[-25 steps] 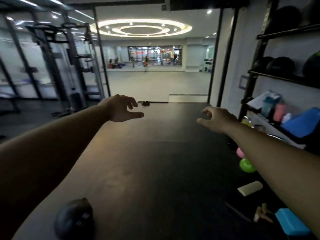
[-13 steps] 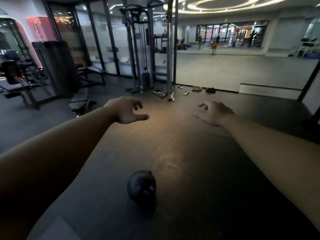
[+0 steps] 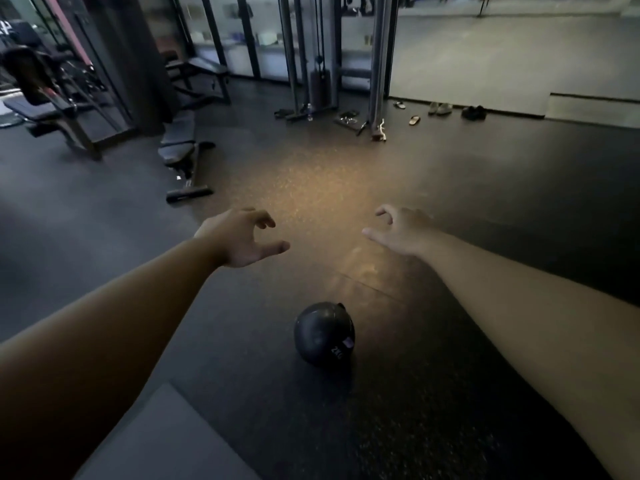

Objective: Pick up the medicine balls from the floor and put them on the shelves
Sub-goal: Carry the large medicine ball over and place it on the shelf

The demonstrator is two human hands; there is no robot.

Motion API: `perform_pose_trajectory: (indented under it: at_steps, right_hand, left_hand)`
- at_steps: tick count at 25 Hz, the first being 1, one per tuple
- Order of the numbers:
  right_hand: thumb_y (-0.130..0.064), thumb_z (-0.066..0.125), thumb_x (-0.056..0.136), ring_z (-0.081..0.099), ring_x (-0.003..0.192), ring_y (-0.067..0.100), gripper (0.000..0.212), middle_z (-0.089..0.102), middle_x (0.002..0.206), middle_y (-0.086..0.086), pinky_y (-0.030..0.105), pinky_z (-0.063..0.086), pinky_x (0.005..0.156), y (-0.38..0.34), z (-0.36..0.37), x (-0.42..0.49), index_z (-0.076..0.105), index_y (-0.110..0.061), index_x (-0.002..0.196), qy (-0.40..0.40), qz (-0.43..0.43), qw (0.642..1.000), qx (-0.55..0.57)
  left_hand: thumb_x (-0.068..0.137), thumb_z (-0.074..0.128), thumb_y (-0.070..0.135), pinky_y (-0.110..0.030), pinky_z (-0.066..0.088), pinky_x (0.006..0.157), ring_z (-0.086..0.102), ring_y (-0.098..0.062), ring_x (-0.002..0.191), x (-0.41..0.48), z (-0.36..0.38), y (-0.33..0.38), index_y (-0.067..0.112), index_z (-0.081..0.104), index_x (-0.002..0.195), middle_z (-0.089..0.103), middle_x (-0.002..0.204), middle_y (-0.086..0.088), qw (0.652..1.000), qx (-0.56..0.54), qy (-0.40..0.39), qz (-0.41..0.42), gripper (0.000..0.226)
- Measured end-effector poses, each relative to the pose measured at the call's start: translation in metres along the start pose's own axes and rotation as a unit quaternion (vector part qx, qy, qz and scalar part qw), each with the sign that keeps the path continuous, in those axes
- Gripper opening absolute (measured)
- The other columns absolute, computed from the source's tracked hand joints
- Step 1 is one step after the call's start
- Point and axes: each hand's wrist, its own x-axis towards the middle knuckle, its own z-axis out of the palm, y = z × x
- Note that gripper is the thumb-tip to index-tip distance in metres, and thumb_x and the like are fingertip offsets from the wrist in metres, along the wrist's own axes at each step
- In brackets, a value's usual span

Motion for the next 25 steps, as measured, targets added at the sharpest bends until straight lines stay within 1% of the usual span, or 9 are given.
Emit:
perform_pose_trajectory:
  at_steps: [2, 5, 7, 10, 12, 15, 18, 21, 25]
  right_hand:
    - [-0.075, 0.056, 0.088, 0.058, 0.123, 0.028, 0.070, 0.061, 0.137, 0.003, 0.045, 0.049, 0.095, 0.010, 0.023, 0.029, 0.049, -0.034, 0.144, -0.016, -0.003, 1.000, 0.002]
    - [-0.072, 0.057, 0.090, 0.054, 0.128, 0.029, 0.070, 0.058, 0.142, 0.005, 0.041, 0.043, 0.091, 0.033, 0.051, 0.083, 0.048, -0.033, 0.146, -0.035, 0.011, 0.999, 0.010]
    - [-0.071, 0.057, 0.091, 0.050, 0.133, 0.030, 0.069, 0.056, 0.145, 0.006, 0.042, 0.040, 0.097, 0.051, 0.070, 0.118, 0.048, -0.031, 0.147, -0.063, 0.028, 0.998, 0.012]
    - [-0.071, 0.053, 0.093, 0.044, 0.140, 0.031, 0.068, 0.052, 0.150, 0.005, 0.053, 0.034, 0.114, 0.079, 0.097, 0.170, 0.047, -0.030, 0.148, -0.114, 0.057, 0.991, -0.025]
    - [-0.072, 0.052, 0.093, 0.042, 0.142, 0.031, 0.070, 0.050, 0.153, 0.005, 0.056, 0.033, 0.116, 0.097, 0.116, 0.202, 0.045, -0.031, 0.149, -0.141, 0.069, 0.987, -0.042]
    - [-0.076, 0.050, 0.091, 0.043, 0.141, 0.032, 0.073, 0.051, 0.152, 0.005, 0.057, 0.033, 0.115, 0.123, 0.157, 0.250, 0.045, -0.032, 0.149, -0.158, 0.097, 0.982, -0.045]
    - [-0.078, 0.049, 0.090, 0.043, 0.141, 0.031, 0.073, 0.051, 0.151, 0.003, 0.056, 0.034, 0.114, 0.145, 0.220, 0.280, 0.044, -0.034, 0.148, -0.173, 0.120, 0.977, -0.041]
    - [-0.080, 0.049, 0.088, 0.043, 0.142, 0.031, 0.075, 0.051, 0.151, 0.003, 0.056, 0.034, 0.114, 0.175, 0.302, 0.311, 0.043, -0.036, 0.148, -0.194, 0.135, 0.971, -0.040]
    - [-0.086, 0.046, 0.084, 0.043, 0.143, 0.030, 0.079, 0.049, 0.154, 0.001, 0.056, 0.036, 0.112, 0.231, 0.418, 0.362, 0.041, -0.040, 0.149, -0.212, 0.161, 0.963, -0.044]
  left_hand:
    - [0.082, 0.054, 0.086, -0.044, 0.053, 0.096, 0.059, -0.022, 0.122, 0.030, 0.025, -0.014, 0.030, 0.057, 0.144, 0.059, 0.144, 0.001, 1.000, -0.003, -0.013, -0.008, 0.084]
    - [0.082, 0.056, 0.085, -0.043, 0.053, 0.094, 0.060, -0.022, 0.119, 0.089, 0.058, -0.035, 0.032, 0.055, 0.145, 0.058, 0.146, 0.001, 0.999, 0.003, -0.037, -0.018, 0.082]
    - [0.083, 0.057, 0.084, -0.044, 0.054, 0.096, 0.060, -0.023, 0.121, 0.129, 0.079, -0.050, 0.032, 0.055, 0.145, 0.058, 0.147, 0.000, 0.999, 0.003, -0.049, -0.019, 0.081]
    - [0.078, 0.052, 0.088, -0.041, 0.051, 0.095, 0.059, -0.022, 0.125, 0.188, 0.107, -0.074, 0.031, 0.057, 0.144, 0.059, 0.146, 0.000, 0.997, -0.009, -0.079, -0.024, 0.088]
    - [0.072, 0.044, 0.092, -0.040, 0.051, 0.092, 0.060, -0.022, 0.125, 0.222, 0.126, -0.089, 0.030, 0.057, 0.143, 0.059, 0.146, 0.000, 0.995, -0.013, -0.098, -0.030, 0.096]
    - [0.071, 0.045, 0.093, -0.044, 0.053, 0.096, 0.060, -0.023, 0.126, 0.277, 0.165, -0.108, 0.028, 0.058, 0.144, 0.059, 0.147, -0.002, 0.991, -0.018, -0.129, -0.037, 0.098]
    - [0.071, 0.045, 0.093, -0.045, 0.054, 0.098, 0.060, -0.022, 0.124, 0.329, 0.226, -0.115, 0.028, 0.056, 0.146, 0.059, 0.147, -0.001, 0.985, -0.030, -0.172, -0.010, 0.099]
    - [0.075, 0.047, 0.093, -0.042, 0.051, 0.097, 0.059, -0.020, 0.124, 0.379, 0.311, -0.127, 0.031, 0.053, 0.147, 0.056, 0.149, 0.001, 0.978, -0.045, -0.202, 0.019, 0.096]
    - [0.067, 0.037, 0.103, -0.040, 0.050, 0.097, 0.058, -0.017, 0.122, 0.430, 0.435, -0.176, 0.034, 0.053, 0.146, 0.055, 0.149, 0.004, 0.971, -0.088, -0.222, 0.015, 0.106]
